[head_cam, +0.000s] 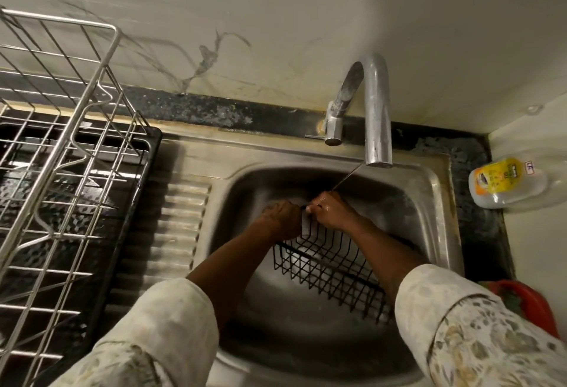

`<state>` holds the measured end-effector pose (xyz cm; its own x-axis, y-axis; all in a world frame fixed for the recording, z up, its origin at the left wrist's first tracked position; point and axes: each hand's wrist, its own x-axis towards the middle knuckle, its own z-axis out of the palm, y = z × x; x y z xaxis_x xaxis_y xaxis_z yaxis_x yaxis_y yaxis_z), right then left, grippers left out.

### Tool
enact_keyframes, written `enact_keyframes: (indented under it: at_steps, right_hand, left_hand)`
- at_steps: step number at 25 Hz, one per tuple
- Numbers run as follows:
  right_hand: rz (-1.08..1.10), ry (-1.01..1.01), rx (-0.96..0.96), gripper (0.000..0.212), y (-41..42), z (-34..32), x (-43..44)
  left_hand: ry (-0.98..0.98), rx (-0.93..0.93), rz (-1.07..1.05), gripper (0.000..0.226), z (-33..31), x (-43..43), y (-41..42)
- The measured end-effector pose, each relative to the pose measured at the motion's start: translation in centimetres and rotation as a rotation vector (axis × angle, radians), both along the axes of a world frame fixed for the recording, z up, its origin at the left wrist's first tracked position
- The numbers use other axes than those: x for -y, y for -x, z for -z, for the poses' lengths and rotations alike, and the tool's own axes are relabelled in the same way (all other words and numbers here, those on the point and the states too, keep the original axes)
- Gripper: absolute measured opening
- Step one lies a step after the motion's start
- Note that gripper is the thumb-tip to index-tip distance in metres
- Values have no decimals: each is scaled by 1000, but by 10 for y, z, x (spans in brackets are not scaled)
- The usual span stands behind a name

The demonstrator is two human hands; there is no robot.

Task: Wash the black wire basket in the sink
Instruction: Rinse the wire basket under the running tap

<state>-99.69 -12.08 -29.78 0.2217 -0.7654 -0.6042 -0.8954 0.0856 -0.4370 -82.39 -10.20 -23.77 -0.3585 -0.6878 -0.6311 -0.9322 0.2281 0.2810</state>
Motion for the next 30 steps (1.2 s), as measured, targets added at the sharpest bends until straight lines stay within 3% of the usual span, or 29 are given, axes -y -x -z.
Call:
enact_keyframes:
  at_steps: [5,7,14,23,27,30]
  right_hand:
    - [4,-38,68,22,15,-37,-5]
    - [29,-84,99,21,26,-41,-13]
    - [188,67,129,21,-15,-18,1]
    - [71,-12,132,17,50,-22,-9]
    - [4,-9,65,28,7,-3,6]
    - [69,-10,150,24,-46,-3,11]
  left_hand:
    - [-67,-34,-150,11,-6,-5,-1]
    - [-60,-20,-188,18,-4,-9,-5]
    - [67,35,-308,14,-19,3,-17]
    - [86,83,-357,17,-16,-3,-37]
    - [63,82,-378,20,-16,-4,-28]
    - [69,107,-352,23,-15,-11,-25]
